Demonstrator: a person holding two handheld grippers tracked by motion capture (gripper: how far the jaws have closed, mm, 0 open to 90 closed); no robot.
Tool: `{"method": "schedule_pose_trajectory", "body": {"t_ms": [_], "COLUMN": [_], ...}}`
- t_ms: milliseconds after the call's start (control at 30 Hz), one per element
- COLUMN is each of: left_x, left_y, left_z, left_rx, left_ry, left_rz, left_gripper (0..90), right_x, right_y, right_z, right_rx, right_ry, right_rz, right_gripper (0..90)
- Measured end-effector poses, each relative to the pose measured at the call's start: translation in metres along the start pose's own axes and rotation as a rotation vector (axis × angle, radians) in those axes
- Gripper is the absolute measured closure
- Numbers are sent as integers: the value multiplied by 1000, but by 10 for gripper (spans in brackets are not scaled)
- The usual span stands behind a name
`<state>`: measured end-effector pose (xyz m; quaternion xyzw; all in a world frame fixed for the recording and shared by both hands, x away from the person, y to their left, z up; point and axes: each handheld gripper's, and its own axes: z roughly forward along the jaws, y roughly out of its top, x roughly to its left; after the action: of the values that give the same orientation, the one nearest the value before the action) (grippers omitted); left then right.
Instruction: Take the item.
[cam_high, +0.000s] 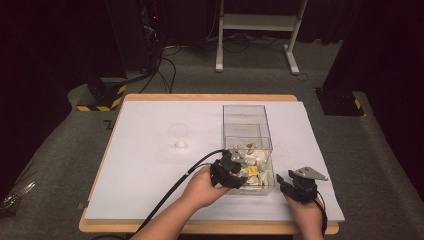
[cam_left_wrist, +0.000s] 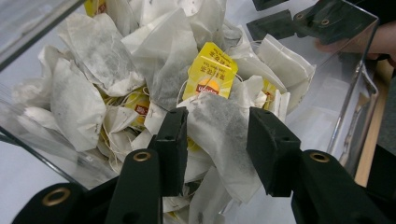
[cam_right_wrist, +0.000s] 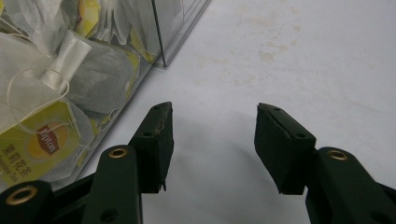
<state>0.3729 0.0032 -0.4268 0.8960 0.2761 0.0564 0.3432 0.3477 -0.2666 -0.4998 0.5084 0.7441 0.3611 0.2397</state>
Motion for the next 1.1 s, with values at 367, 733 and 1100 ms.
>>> {"method": "schedule_pose_trajectory", "body": {"t_ms": [367,733,1100], "left_x": [-1,-6,-7], "left_y": [-2,-11,-15], "left_z": [5,1,-5], "left_rx": [29,-9,-93], "left_ry": [-1,10,12], "left_rz": [20,72,76], "left_gripper": [720,883,893], "right_x": [0,0,0], "right_y": [0,0,0], "right_z": [0,0,0], "right_rx": [-3,-1,-2], "right_ry": [1,-1,-2], "right_rz": [-2,0,-2], "right_gripper": [471,471,471]}}
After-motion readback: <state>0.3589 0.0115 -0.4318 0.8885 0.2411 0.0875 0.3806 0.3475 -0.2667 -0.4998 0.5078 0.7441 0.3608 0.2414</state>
